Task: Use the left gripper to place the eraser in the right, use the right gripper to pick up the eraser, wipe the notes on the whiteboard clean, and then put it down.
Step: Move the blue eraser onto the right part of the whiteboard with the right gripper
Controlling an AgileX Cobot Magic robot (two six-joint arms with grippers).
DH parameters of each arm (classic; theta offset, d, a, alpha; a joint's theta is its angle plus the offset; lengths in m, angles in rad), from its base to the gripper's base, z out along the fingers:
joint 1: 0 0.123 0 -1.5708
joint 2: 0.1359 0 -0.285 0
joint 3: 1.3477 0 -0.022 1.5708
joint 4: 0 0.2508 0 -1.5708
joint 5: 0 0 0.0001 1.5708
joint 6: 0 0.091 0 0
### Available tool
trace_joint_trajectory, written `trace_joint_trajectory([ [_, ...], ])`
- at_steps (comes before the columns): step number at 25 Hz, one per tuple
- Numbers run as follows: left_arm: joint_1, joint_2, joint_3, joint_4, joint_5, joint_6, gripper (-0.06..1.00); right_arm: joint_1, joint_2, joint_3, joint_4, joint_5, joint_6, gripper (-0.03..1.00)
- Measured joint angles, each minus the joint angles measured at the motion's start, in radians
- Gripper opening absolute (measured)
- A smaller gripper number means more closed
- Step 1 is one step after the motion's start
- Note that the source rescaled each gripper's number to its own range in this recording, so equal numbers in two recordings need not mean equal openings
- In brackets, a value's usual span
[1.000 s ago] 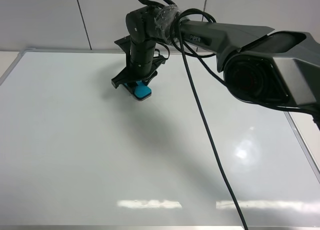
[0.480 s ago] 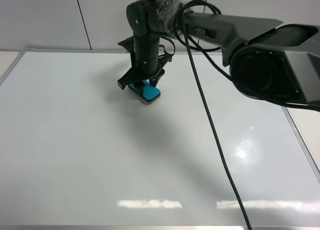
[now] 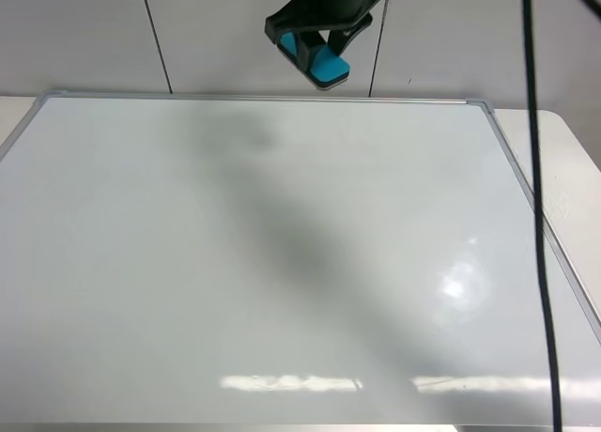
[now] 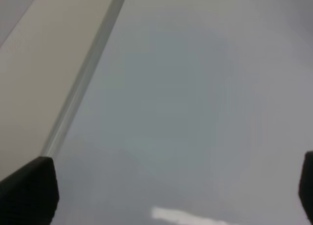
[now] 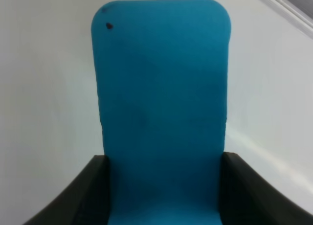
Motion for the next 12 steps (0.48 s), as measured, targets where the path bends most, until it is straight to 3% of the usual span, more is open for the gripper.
trace_joint_trajectory([
  [6, 0.0, 0.0, 0.0, 0.0, 0.0, 0.0, 1.0, -0.063, -0.254, 0.42, 0.002, -0.023, -0.003, 0.0],
  [12, 0.0, 0.0, 0.0, 0.0, 0.0, 0.0, 1.0, -0.263, -0.611, 0.962, -0.001, -0.262, 0.016, 0.0],
])
